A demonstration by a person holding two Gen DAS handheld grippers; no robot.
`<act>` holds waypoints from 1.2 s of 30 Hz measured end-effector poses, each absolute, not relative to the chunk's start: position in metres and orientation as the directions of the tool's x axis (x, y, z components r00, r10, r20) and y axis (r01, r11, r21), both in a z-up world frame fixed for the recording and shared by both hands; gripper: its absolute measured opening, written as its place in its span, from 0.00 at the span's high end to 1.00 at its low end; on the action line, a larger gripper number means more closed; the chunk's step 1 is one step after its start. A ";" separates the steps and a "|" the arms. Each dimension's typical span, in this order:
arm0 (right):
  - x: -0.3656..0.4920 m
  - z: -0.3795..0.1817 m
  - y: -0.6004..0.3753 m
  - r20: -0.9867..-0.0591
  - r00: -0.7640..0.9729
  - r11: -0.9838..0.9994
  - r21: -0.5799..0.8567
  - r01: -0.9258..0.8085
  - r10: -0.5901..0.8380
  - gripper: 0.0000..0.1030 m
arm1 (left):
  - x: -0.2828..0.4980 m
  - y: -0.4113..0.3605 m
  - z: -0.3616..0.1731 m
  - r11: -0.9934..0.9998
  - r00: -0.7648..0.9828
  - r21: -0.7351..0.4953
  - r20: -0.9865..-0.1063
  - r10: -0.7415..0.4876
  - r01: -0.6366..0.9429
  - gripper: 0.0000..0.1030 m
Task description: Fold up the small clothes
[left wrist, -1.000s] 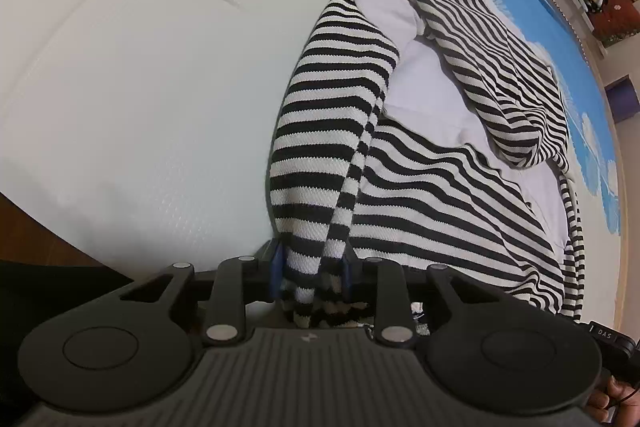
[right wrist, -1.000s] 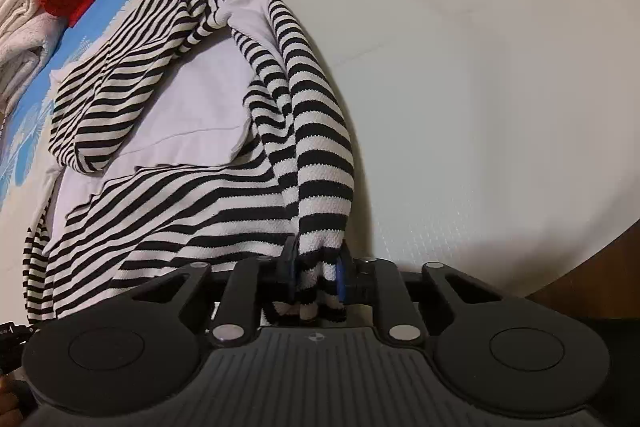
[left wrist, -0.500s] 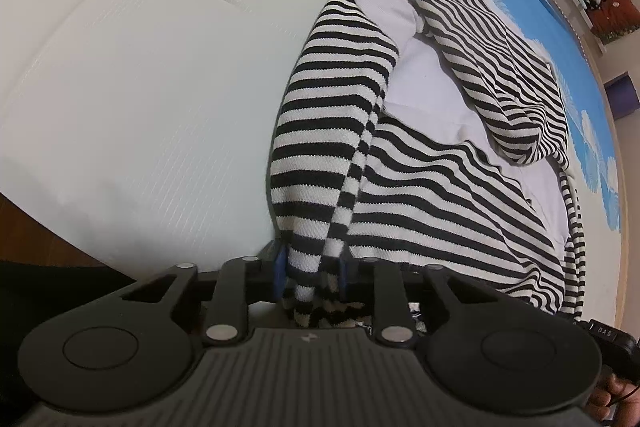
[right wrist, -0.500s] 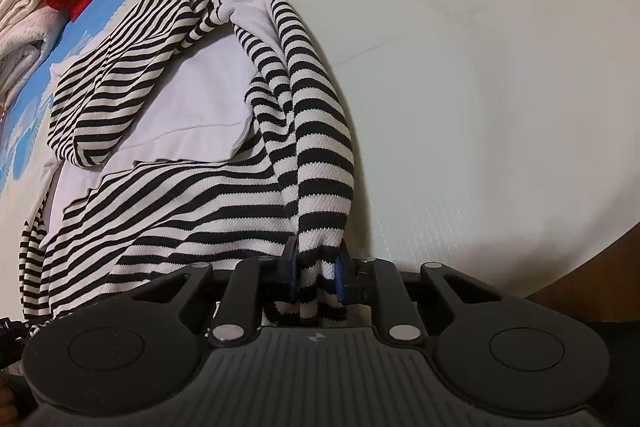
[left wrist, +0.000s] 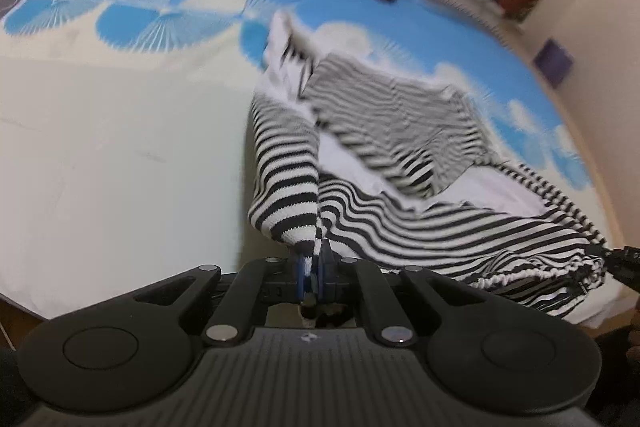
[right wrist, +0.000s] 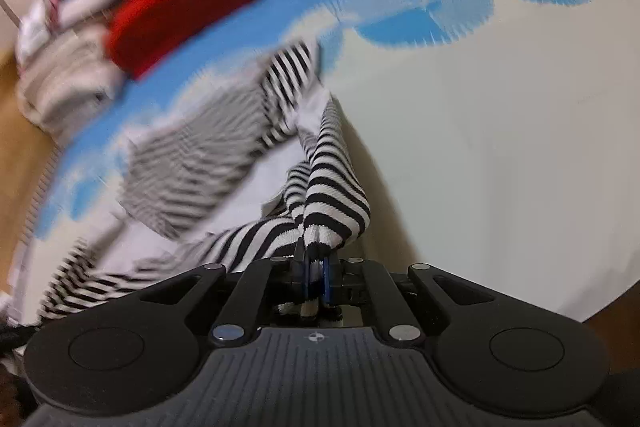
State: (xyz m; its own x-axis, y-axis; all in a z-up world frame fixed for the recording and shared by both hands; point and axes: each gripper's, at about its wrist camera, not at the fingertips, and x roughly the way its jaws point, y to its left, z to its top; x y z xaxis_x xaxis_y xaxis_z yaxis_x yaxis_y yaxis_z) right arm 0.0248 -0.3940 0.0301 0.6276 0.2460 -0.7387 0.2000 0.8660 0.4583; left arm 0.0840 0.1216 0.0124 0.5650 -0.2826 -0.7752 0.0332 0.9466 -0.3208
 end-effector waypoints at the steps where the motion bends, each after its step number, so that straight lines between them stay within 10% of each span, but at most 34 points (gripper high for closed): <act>1: 0.018 0.045 -0.397 -0.720 0.643 0.860 0.476 0.183 0.262 0.95 | 0.079 0.125 0.024 0.940 0.569 -0.340 -0.765 -0.302 0.041 0.94; 8: -0.042 0.116 -0.403 -0.647 0.694 0.855 0.512 0.089 0.316 0.95 | 0.039 0.152 0.088 0.880 0.568 -0.465 -0.702 -0.430 0.092 0.94; 17: 0.057 0.060 -0.413 -0.727 0.607 0.831 0.525 0.186 0.323 0.95 | 0.168 0.152 0.012 0.877 0.426 -0.480 -0.800 -0.422 -0.033 0.92; 23: 0.167 0.018 -0.419 -0.779 0.605 0.876 0.398 0.272 0.166 0.85 | 0.266 0.175 -0.022 0.841 0.422 -0.512 -0.811 -0.406 -0.173 0.62; 27: 0.168 0.012 -0.436 -0.729 0.675 0.915 0.339 0.219 0.109 0.67 | 0.270 0.196 -0.023 0.851 0.473 -0.484 -0.810 -0.348 -0.204 0.59; 36: 0.166 -0.024 -0.415 -0.777 0.603 0.979 0.198 -0.036 0.180 0.51 | 0.259 0.155 -0.046 0.951 0.407 -0.292 -0.860 -0.306 0.098 0.32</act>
State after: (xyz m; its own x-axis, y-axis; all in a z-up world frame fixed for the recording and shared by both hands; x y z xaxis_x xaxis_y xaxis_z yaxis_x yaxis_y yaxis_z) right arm 0.1657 -0.4148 -0.0236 0.6035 0.1795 -0.7769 -0.0363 0.9795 0.1982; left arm 0.2585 0.1547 -0.0457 0.4073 -0.3063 -0.8604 0.0979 0.9513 -0.2923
